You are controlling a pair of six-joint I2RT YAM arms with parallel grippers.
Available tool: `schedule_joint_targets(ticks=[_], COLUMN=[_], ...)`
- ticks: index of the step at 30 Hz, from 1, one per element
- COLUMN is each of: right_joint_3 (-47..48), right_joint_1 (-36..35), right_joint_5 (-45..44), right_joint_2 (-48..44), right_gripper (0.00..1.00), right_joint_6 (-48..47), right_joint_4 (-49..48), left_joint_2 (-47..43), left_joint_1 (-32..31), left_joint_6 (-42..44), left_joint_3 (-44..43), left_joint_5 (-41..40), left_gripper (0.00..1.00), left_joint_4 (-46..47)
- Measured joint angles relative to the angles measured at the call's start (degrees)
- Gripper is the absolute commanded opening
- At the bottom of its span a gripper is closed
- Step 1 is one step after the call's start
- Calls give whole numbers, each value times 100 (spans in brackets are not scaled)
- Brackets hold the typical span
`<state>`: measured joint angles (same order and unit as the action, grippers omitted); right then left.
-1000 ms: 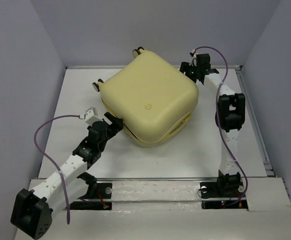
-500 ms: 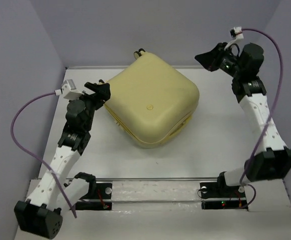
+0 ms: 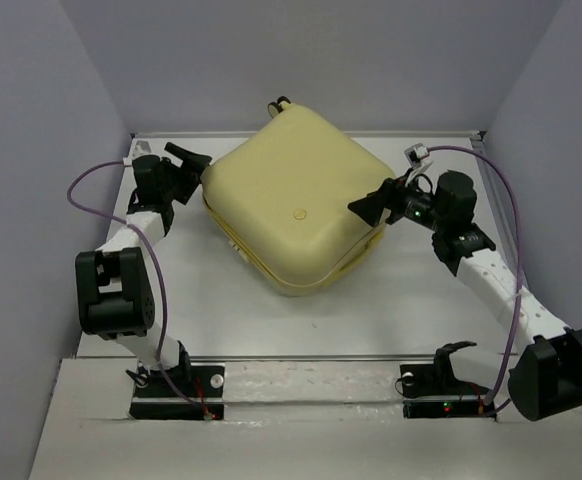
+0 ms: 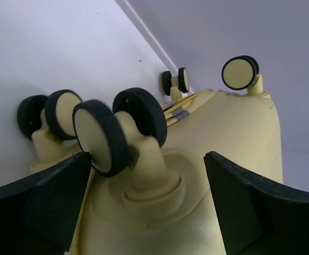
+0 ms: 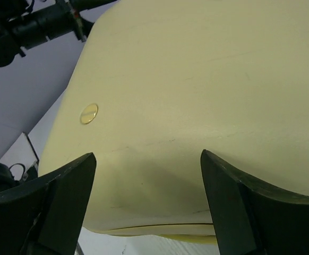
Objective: Pack the luggage
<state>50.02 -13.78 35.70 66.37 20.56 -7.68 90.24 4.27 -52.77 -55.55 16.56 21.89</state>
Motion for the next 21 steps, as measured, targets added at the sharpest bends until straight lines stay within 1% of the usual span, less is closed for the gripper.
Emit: schedule_joint_targets(ticks=[3, 5, 10, 12, 13, 15, 16, 17, 18, 21], right_joint_3=[-181, -260, -404, -411, -411, -415, -435, -468, -514, -568], right_joint_1=[-267, -389, -507, -511, -518, -546, -555, -573, -579, -581], right_joint_5=[-11, -15, -63, -63, -63, -63, -68, -74, -96, -190], right_joint_2=[-103, -149, -271, -315, -328, -369, -396, -433, -505, -614], right_gripper=[87, 87, 90, 90, 90, 91, 91, 92, 92, 97], right_joint_6=[-44, -72, -114, -114, -114, -118, -129, -136, -155, -195], right_joint_4=[-83, -186, -286, -256, -234, -162, -136, -118, -61, 85], left_joint_2=[603, 901, 1325, 1447, 1508, 1681, 1755, 1803, 1825, 1810], left_joint_1=[0, 0, -2, 24, 33, 33, 33, 35, 59, 59], left_joint_6=[-219, -356, -734, -920, -1043, -1309, -1449, -1613, -1843, -1939], left_joint_3=[-450, -599, -710, -719, -719, -719, -719, -719, -717, -717], left_joint_5=[251, 341, 455, 452, 455, 476, 498, 503, 511, 538], left_gripper=[99, 99, 99, 84, 70, 32, 9, 6, 6, 6], left_joint_4=[334, 527, 953, 1217, 1362, 1733, 1878, 1974, 1996, 2044])
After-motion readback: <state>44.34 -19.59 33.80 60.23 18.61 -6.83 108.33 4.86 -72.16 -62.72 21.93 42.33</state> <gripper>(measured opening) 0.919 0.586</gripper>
